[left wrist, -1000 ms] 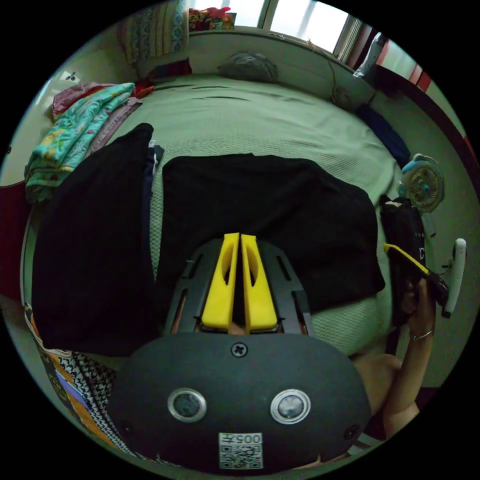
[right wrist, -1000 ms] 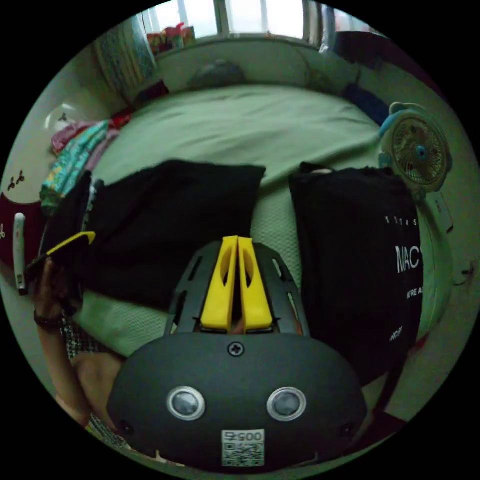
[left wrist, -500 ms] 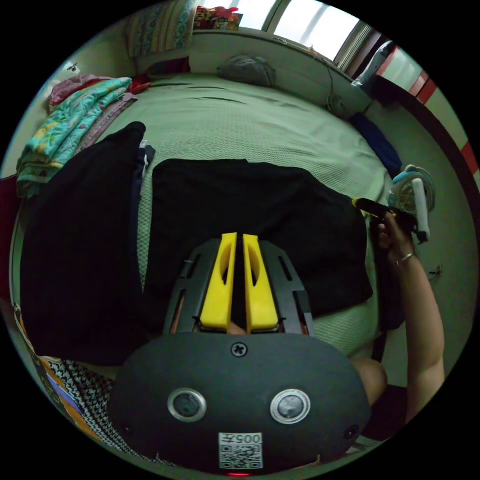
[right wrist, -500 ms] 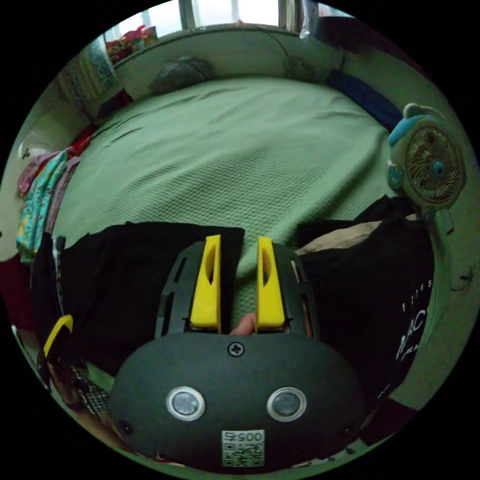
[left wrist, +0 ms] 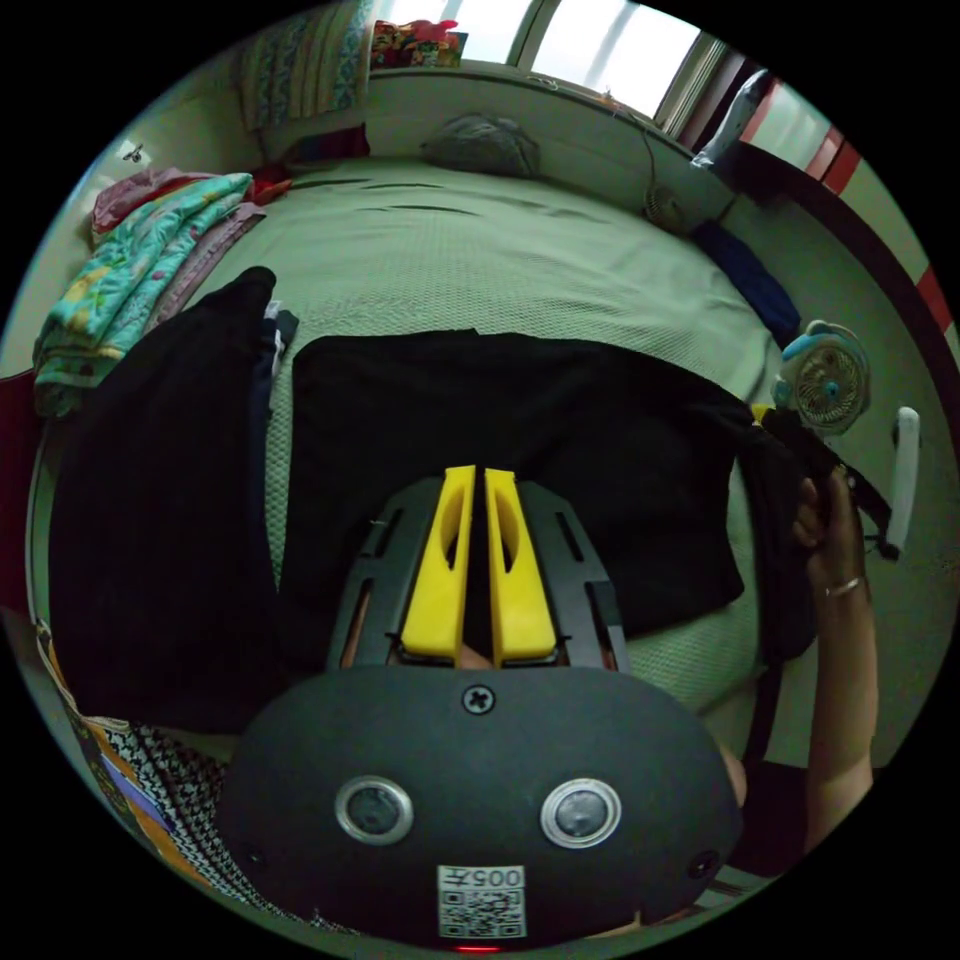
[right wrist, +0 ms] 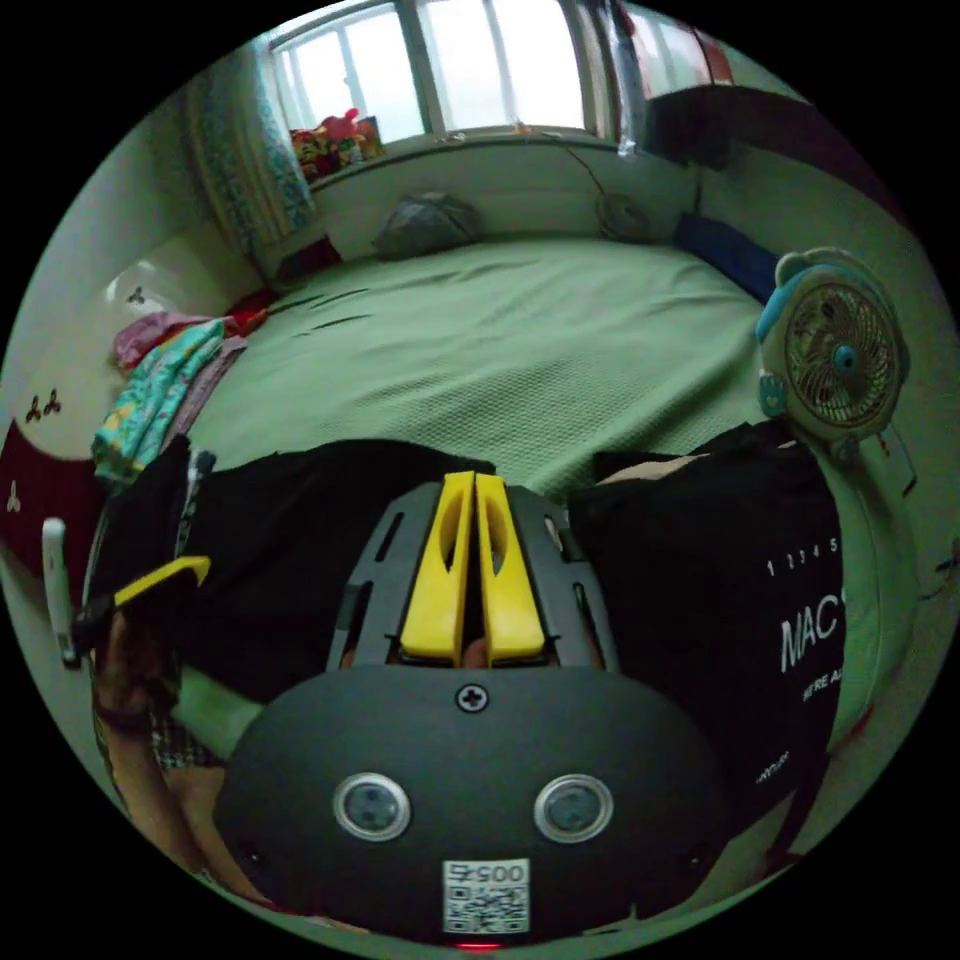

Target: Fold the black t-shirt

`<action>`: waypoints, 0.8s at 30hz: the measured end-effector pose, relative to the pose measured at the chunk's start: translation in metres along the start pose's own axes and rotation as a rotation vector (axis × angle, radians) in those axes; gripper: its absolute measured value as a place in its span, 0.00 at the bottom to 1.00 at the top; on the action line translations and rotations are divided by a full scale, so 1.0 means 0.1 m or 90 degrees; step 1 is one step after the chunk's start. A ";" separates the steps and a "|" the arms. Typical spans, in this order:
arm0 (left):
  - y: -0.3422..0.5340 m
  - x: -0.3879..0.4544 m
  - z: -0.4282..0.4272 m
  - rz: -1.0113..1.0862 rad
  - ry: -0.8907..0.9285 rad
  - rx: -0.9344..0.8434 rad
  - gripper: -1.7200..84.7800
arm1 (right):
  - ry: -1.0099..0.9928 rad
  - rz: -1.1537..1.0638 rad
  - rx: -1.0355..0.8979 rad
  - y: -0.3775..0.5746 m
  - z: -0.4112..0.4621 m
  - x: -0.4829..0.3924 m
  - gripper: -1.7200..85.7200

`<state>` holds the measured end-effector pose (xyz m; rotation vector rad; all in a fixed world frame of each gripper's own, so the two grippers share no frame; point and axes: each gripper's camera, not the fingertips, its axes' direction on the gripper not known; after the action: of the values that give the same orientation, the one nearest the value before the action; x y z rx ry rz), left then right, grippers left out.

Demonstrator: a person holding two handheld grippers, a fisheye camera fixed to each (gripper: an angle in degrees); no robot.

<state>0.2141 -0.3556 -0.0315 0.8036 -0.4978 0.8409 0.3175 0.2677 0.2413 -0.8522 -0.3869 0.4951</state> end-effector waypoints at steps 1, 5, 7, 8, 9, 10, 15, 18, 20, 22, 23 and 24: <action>0.08 0.03 -0.06 0.002 0.000 0.003 0.06 | -0.010 -0.007 -0.001 0.10 -0.06 -0.02 0.00; 0.48 0.08 -0.30 0.007 -0.028 0.016 0.06 | -0.032 -0.048 -0.030 0.92 -0.34 -0.15 0.00; 0.69 0.10 -0.43 0.015 -0.041 0.025 0.06 | -0.035 -0.060 -0.049 1.29 -0.41 -0.18 0.00; 0.84 0.11 -0.52 0.028 -0.047 0.033 0.06 | -0.033 -0.063 -0.065 1.53 -0.45 -0.19 0.00; 0.91 0.12 -0.57 0.033 -0.052 0.037 0.06 | -0.034 -0.072 -0.079 1.76 -0.51 -0.20 0.00; 1.03 0.12 -0.65 0.044 -0.062 0.043 0.06 | -0.034 -0.078 -0.086 1.88 -0.54 -0.20 0.00; 1.49 0.01 -1.10 0.073 -0.144 0.023 0.07 | -0.015 -0.090 -0.098 2.72 -0.93 -0.09 0.00; 1.85 -0.17 -1.42 0.043 -0.124 0.024 0.08 | 0.010 -0.077 -0.098 3.09 -1.13 0.04 0.01; 2.16 -0.28 -1.60 0.023 -0.134 0.029 0.08 | 0.032 -0.067 -0.098 3.29 -1.23 0.12 0.01; 2.40 -0.35 -1.67 0.017 -0.137 0.023 0.09 | 0.051 -0.055 -0.096 3.50 -1.34 0.20 0.01; 2.56 -0.39 -1.71 0.016 -0.135 0.017 0.09 | 0.055 -0.045 -0.096 3.63 -1.40 0.25 0.01; 2.64 -0.41 -1.72 0.016 -0.135 0.014 0.10 | 0.062 -0.036 -0.097 3.76 -1.46 0.29 0.01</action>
<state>-0.0095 -0.1312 -0.0526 0.9131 -0.6883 0.7884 0.3191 0.4038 -0.1390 -1.0063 -0.3616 0.3727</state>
